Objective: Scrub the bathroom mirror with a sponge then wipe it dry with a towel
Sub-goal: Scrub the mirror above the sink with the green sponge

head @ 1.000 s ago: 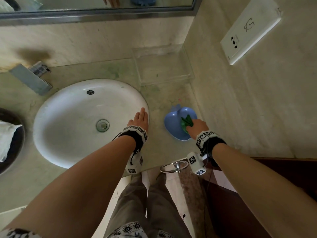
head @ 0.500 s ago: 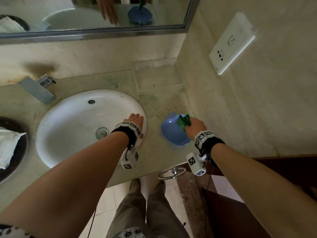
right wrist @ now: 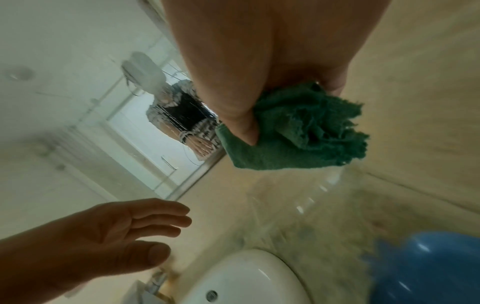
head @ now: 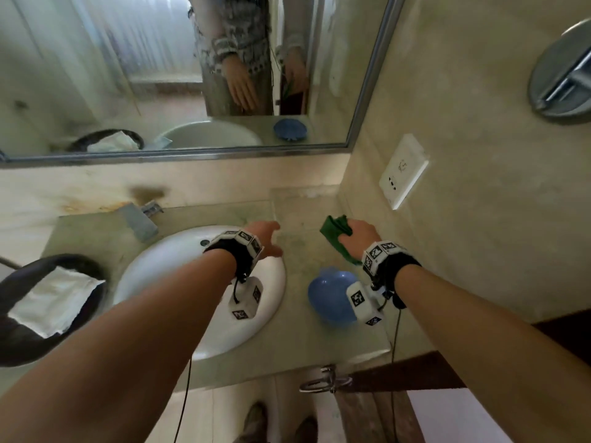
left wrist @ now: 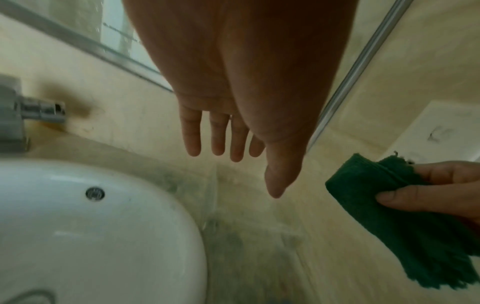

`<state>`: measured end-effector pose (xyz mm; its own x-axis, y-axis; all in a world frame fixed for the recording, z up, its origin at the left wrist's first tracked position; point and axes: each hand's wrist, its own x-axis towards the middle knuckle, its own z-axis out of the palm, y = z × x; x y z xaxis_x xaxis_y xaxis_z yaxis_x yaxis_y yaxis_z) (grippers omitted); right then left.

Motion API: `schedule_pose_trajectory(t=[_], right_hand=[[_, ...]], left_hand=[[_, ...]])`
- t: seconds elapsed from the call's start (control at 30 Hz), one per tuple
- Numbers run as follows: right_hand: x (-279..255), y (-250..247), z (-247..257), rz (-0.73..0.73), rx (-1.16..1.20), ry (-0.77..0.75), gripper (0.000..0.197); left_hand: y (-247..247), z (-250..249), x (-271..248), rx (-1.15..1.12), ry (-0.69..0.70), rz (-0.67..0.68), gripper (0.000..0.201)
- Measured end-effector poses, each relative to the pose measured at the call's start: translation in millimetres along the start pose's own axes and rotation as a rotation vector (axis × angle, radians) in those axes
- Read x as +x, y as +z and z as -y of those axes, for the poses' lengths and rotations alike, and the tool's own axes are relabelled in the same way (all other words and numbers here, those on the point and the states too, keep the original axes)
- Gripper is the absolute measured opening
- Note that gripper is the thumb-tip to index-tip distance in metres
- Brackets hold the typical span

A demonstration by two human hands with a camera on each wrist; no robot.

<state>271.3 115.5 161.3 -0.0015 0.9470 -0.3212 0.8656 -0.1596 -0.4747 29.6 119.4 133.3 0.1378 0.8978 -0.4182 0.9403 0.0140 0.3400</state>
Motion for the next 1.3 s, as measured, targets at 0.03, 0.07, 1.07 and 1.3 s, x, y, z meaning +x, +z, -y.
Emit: schedule_pose_trajectory(t=[0.03, 0.07, 1.07, 1.3], right_hand=[[2, -10, 10, -0.022, 0.012, -0.036, 0.038], [4, -19, 20, -0.046, 0.022, -0.072, 0.037], [-49, -345, 362, -0.85, -0.051, -0.631, 0.021], [-46, -389, 375, -0.963, -0.124, -0.613, 0.005]], left_hand=[[-16, -2, -5, -0.01, -0.009, -0.036, 0.075], [-32, -5, -10, -0.009, -0.015, -0.076, 0.074], [-490, -44, -168, 0.33, 0.116, -0.938, 0.078], [-551, -58, -170, 0.435, 0.098, -1.096, 0.082]])
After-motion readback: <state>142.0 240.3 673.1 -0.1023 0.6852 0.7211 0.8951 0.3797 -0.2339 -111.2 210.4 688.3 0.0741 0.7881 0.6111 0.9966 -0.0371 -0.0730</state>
